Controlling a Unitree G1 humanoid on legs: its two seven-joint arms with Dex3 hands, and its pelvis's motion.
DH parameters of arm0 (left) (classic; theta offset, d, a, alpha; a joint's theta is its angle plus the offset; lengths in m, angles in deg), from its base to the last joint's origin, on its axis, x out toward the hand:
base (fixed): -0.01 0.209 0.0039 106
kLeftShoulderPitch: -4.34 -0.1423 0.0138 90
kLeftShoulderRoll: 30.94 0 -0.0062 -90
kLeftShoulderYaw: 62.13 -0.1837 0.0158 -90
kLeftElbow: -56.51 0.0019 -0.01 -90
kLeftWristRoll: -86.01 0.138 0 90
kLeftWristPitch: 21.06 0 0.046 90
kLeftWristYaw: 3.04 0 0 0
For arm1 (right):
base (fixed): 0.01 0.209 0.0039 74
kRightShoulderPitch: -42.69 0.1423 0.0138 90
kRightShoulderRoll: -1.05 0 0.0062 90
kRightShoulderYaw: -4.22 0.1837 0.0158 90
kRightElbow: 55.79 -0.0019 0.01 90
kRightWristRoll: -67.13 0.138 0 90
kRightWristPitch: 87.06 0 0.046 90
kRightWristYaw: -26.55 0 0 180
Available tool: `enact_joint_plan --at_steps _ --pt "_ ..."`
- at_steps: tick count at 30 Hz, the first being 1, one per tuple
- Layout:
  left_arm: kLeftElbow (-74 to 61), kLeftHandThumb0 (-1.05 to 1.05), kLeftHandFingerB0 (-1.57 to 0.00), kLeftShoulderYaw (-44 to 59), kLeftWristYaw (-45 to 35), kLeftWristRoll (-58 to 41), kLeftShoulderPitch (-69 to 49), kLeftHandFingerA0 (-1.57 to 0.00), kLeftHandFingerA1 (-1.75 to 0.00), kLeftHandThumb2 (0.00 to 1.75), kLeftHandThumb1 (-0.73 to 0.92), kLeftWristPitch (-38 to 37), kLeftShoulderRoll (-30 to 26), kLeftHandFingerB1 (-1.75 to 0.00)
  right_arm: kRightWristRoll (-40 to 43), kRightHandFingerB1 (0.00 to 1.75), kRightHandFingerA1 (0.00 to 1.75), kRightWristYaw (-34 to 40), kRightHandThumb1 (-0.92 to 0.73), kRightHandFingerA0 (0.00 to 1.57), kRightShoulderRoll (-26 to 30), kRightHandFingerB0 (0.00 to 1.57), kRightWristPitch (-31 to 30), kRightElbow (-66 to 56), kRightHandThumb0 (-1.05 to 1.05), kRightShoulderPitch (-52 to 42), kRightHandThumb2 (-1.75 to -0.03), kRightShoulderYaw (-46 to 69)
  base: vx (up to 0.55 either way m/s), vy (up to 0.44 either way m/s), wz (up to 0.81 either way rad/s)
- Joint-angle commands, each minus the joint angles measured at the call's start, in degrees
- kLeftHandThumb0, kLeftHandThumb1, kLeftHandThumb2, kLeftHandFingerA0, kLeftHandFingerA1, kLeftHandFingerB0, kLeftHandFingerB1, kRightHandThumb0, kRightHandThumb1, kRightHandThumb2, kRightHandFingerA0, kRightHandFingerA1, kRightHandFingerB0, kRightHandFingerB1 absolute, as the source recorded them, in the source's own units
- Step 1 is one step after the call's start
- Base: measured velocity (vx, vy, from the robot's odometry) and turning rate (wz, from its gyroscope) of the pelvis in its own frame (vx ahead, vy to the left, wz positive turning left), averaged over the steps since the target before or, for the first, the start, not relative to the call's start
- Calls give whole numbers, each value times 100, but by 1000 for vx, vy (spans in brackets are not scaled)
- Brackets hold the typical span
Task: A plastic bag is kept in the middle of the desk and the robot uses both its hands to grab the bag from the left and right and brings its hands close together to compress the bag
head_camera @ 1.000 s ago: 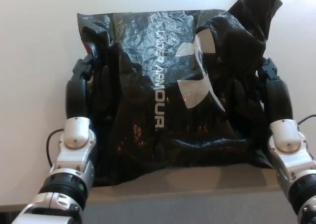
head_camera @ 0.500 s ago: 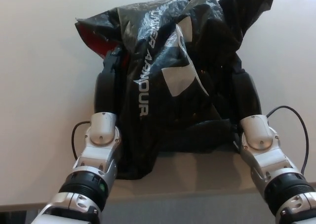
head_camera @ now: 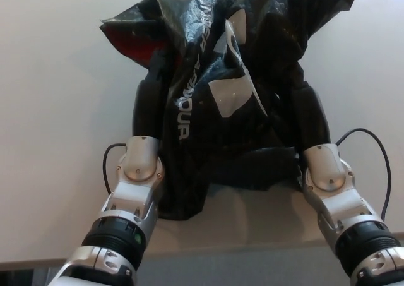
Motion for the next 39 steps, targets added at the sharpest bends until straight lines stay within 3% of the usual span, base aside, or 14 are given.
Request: enact_joint_plan --at_steps 1,12,17,18,19,21,26,29,30,32,35,37,38,39 --pt "-68 -67 -6 -32 -113 144 -86 -5 -32 114 86 -233 -19 -32 -51 40 44 37 -80 5 -33 2 227 -22 -84 -73 -111 -11 0 0 0" --pt "-556 -70 -12 46 -50 205 -249 -6 -32 85 92 381 -345 -24 174 38 48 -157 -74 7 102 1 -115 -174 -77 -26 -112 220 0 0 0" --pt "-1617 -75 -10 286 -99 235 -272 -2 -42 117 86 861 -1058 -33 479 33 43 -340 -78 2 519 8 -989 -1493 -88 -18 -111 645 0 0 0" --pt "-1995 -71 -8 386 -207 161 -285 -8 -32 83 92 1032 -1272 -24 548 37 43 -420 -76 2 681 11 -1071 -1896 -85 -12 -110 753 0 0 0" --pt "-2252 -69 -1 427 -223 201 -313 -5 -47 120 84 1111 -1440 -36 545 30 36 -445 -92 15 795 18 -1077 -2153 -72 -17 -69 815 0 0 0" --pt "-2662 -77 -3 519 -306 185 -379 -5 -44 120 86 1315 -1719 -33 467 49 51 -454 -53 1 998 0 -1224 -2600 -36 -38 -112 882 0 0 0" --pt "-3975 -74 -7 1116 -844 -177 -926 -7 -33 84 92 1589 -2728 -25 452 41 46 -1007 -77 3 2057 9 -1339 -4041 -84 -449 -110 1214 0 0 0" --pt "-4445 -79 -5 1410 -990 -340 -1230 -4 -46 120 83 1516 -3042 -32 650 42 45 -1216 -75 1 2446 12 -1460 -4673 -85 -720 -111 1458 0 0 0" --pt "-4621 -76 0 1473 -1022 -368 -1328 -5 -47 120 82 1572 -3116 -33 690 29 35 -1258 -92 10 2523 13 -1475 -4837 -80 -809 -68 1504 0 0 0" --pt "-5672 -70 -5 1898 -1236 -649 -2109 0 -42 121 81 1689 -3403 -33 932 36 40 -1473 -73 2 2849 8 -1500 -5872 -77 -1412 -109 1820 0 0 0" --pt "-6644 -70 -3 2295 -1516 -1003 -2960 -3 -35 122 82 1761 -3587 -30 1172 25 33 -1549 -92 9 2990 14 -1520 -6777 -76 -2045 -70 2172 0 0 0" --pt "-7184 -77 -7 2497 -1513 -1183 -3444 -6 -29 87 92 1839 -3527 -24 1374 34 44 -1613 -74 5 3013 8 -1332 -7109 -76 -2387 -105 2356 0 0 0" --pt "-7482 -70 -3 2673 -1553 -1315 -3815 -3 -35 122 82 1760 -3475 -31 1439 24 31 -1640 -92 7 3006 12 -1193 -7288 -75 -2661 -71 2469 0 0 0" --pt "-7784 -70 -3 2849 -1657 -1502 -4286 -3 -34 122 82 1619 -3399 -31 1550 32 36 -1660 -75 2 2930 10 -1129 -7620 -80 -3118 -111 2608 0 0 0"
